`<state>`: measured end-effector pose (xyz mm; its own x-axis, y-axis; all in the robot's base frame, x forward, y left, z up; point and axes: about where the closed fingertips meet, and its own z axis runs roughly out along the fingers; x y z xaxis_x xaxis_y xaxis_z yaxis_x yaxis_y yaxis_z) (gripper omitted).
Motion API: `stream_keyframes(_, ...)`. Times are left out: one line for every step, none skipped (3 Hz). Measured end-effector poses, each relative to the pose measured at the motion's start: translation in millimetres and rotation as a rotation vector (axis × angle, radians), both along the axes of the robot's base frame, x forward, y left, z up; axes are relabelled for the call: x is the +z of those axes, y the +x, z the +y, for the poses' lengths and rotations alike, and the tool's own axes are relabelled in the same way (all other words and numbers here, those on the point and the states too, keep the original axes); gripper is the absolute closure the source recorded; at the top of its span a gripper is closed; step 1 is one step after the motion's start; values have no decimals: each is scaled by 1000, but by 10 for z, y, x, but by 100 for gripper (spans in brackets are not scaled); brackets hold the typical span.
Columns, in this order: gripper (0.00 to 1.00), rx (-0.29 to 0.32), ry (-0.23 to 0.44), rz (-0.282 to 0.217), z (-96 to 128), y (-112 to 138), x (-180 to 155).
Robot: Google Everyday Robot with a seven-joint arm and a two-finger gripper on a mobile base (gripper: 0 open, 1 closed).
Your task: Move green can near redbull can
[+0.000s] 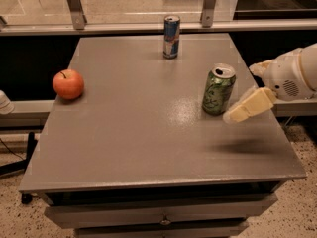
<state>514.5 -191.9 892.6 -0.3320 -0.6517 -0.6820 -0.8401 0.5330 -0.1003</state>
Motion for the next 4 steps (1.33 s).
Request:
stream_keyframes(0,-8,155,-29,221,44,-65)
stream_keyframes(0,-17,299,-76,378,96,-87)
stream_keyframes(17,-20,385,-115,478,130,-88)
stream_keyframes(42,-26,430,-147,541,166,-89)
